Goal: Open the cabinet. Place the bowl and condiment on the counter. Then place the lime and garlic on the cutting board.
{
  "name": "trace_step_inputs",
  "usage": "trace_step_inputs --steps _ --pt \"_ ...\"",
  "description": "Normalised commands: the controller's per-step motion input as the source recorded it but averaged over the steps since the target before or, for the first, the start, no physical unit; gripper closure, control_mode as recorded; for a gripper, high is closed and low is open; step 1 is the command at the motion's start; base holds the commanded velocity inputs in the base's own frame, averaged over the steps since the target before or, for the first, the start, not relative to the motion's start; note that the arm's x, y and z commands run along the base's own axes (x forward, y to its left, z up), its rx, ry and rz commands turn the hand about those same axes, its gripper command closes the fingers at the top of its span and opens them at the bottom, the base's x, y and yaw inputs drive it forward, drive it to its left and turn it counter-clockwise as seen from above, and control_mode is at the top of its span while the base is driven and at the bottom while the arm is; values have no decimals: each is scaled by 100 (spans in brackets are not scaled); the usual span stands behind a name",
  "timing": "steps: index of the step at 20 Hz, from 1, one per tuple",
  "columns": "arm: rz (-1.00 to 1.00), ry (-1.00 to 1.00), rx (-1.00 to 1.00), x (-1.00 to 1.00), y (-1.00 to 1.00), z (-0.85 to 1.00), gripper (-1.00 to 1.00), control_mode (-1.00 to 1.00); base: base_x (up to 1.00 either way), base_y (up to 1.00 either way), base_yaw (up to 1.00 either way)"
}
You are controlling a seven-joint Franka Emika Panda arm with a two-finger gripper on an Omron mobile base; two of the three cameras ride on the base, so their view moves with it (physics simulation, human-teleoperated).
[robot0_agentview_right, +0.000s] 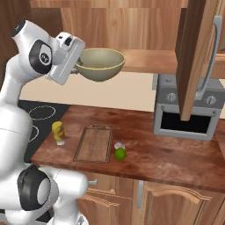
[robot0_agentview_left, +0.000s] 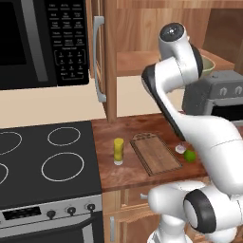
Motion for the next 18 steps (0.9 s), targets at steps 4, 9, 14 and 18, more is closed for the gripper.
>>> trace_step_inputs --steps 4,9,14,18 --pt "-11 18 8 -100 0 -32 100 -100 0 0 0" --pt "-10 23 8 -94 -13 -55 100 -100 0 0 0" --pt "-5 24 7 -20 -61 -83 100 -100 0 0 0" --pt "2 15 10 5 -97 -89 100 -100 0 0 0"
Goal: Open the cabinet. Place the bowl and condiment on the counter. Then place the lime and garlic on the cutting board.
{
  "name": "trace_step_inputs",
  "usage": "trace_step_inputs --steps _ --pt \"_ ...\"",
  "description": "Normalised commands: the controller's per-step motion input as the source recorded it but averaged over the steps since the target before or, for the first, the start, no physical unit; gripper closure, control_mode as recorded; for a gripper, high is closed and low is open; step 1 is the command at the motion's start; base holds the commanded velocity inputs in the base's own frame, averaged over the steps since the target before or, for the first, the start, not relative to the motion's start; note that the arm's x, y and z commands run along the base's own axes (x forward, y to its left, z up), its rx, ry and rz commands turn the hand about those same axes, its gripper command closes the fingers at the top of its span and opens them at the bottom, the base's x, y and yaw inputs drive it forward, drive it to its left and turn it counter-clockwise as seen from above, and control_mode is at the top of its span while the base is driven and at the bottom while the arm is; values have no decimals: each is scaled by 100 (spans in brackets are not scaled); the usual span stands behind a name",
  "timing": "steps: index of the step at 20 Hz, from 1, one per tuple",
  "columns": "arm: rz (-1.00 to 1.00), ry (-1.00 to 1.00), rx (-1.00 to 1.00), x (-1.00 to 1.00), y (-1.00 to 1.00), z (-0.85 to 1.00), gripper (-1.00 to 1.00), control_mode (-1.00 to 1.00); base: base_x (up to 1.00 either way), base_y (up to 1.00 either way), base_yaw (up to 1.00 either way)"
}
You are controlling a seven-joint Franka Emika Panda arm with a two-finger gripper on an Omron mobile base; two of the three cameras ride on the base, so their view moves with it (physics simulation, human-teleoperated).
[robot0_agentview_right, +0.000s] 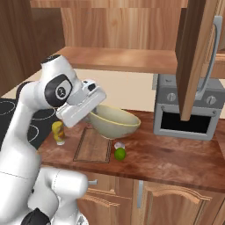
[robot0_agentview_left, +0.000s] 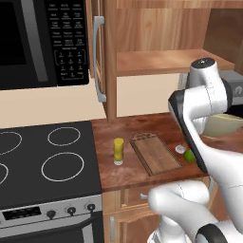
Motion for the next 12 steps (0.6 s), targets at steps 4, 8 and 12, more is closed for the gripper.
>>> trace_step_inputs --steps 4,8,12 --pt "12 3 8 5 -99 -61 100 -100 0 0 0" --pt "17 0 0 0 -83 -48 100 -100 0 0 0" --pt "22 0 0 0 -77 -63 100 -100 0 0 0"
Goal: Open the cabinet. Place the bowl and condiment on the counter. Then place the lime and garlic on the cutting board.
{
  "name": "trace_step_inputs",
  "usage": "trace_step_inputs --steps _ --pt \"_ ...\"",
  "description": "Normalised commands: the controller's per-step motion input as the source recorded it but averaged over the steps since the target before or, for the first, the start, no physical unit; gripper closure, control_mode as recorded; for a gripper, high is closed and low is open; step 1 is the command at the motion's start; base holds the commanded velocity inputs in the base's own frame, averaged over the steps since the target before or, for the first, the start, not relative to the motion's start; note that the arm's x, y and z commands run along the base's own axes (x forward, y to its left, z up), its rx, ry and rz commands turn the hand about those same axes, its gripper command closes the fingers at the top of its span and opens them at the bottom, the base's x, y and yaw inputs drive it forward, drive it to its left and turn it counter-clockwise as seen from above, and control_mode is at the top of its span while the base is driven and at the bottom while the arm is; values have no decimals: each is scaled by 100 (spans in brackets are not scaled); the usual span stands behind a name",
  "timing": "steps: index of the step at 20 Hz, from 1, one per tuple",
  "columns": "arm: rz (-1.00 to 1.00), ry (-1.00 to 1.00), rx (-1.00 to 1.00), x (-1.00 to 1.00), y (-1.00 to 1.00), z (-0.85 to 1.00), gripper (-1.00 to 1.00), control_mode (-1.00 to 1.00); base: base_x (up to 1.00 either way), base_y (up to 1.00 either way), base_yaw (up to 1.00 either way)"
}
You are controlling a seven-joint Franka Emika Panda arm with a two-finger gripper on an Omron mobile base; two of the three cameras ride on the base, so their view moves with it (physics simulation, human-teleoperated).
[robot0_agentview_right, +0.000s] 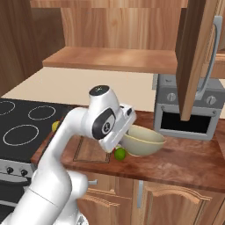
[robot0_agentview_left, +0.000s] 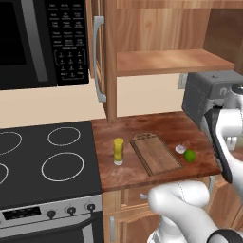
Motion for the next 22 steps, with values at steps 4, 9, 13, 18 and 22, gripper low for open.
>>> trace_step_inputs --steps 4,9,13,18,22 --pt "20 0 0 11 -70 -58 100 -100 0 0 0" --pt "16 0 0 23 -67 -39 100 -100 0 0 0" --pt "7 0 0 18 -57 -29 100 -100 0 0 0" --pt "5 0 0 26 -54 -36 100 -100 0 0 0" --pt "4 0 0 28 -44 -30 100 -100 0 0 0"
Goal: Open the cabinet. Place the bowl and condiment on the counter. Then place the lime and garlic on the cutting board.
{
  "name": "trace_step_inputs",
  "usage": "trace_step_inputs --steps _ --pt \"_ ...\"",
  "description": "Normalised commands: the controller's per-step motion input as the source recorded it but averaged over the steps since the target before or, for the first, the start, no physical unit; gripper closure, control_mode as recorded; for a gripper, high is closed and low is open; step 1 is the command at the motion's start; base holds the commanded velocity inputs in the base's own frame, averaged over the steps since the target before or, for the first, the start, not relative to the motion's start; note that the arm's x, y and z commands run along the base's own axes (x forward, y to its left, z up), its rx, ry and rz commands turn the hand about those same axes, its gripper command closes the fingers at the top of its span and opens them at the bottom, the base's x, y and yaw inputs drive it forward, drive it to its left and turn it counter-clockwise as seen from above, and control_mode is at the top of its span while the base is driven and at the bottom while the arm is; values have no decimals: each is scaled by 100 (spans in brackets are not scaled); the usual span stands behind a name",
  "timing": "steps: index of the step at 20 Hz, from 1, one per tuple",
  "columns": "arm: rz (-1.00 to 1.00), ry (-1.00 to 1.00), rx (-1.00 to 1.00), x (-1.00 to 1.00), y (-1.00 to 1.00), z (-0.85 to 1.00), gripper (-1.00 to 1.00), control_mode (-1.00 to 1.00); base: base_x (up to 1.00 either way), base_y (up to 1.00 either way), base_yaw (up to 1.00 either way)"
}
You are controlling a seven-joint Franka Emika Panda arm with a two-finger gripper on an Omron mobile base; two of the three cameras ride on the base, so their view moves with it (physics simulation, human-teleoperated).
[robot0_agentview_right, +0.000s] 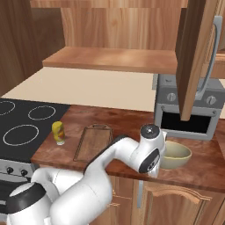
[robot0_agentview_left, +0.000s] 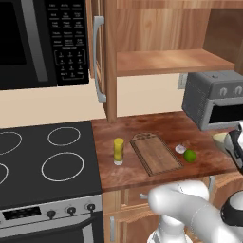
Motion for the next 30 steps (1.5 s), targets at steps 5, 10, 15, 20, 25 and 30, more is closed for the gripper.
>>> trace_step_inputs --steps 5,10,15,20,25,30 --pt "5 0 -2 33 -23 -19 100 -100 0 0 0" --pt "6 0 -5 38 -7 -29 100 -100 0 0 0" --pt "8 0 -3 25 -13 -38 100 -100 0 0 0" --pt "8 0 0 5 -18 -16 -100 -100 0 0 0" --pt "3 0 0 -2 -9 0 -100 -100 0 0 0" --pt "0 0 -9 -18 25 56 -100 -100 0 0 0"
